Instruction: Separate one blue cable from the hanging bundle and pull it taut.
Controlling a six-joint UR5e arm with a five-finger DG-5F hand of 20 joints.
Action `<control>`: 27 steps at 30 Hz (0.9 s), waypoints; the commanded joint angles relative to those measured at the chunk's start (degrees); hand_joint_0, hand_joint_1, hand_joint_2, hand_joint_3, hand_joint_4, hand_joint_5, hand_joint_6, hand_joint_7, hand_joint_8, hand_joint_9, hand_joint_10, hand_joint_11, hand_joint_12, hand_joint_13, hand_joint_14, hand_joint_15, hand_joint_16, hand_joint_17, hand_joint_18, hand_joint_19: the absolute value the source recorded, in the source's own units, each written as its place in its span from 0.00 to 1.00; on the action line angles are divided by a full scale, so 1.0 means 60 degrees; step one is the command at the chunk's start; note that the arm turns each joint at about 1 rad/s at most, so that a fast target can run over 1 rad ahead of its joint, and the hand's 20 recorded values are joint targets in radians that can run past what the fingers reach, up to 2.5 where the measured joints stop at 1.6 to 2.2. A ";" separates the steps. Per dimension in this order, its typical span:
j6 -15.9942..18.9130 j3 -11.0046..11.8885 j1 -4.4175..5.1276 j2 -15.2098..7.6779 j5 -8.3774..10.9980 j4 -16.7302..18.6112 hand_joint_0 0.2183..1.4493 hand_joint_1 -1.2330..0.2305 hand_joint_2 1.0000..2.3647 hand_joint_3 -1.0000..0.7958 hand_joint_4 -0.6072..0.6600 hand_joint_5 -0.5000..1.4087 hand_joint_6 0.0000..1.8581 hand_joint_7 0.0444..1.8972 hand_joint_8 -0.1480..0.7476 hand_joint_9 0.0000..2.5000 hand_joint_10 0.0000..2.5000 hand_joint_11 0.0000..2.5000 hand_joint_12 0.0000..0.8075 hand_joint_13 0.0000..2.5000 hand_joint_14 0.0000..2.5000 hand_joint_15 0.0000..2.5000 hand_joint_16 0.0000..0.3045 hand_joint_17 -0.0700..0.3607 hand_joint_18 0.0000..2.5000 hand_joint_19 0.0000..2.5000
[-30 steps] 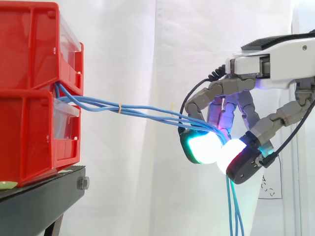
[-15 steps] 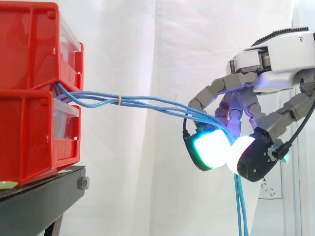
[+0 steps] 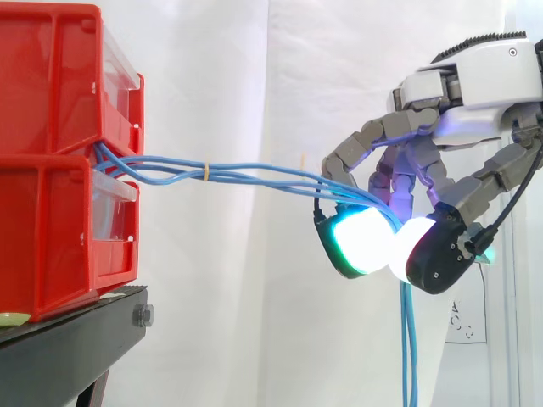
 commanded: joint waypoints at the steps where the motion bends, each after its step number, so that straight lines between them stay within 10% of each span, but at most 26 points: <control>1: 0.0355 0.0004 -0.0023 -0.0002 0.0014 -0.0399 0.43 0.26 0.01 0.47 0.51 0.34 0.27 0.65 0.28 0.74 0.00 0.09 0.30 0.50 0.01 0.16 0.18 0.44 0.35 0.22; 10: 0.2171 0.0018 -0.0067 -0.0002 0.0029 -0.1380 0.43 0.26 0.01 0.47 0.51 0.34 0.27 0.65 0.28 0.74 0.00 0.09 0.31 0.50 0.01 0.16 0.18 0.44 0.35 0.22; 27: 0.3548 0.0018 -0.0111 -0.0002 0.0058 -0.1453 0.43 0.27 0.01 0.46 0.50 0.34 0.27 0.65 0.28 0.74 0.00 0.09 0.30 0.50 0.01 0.16 0.17 0.44 0.35 0.22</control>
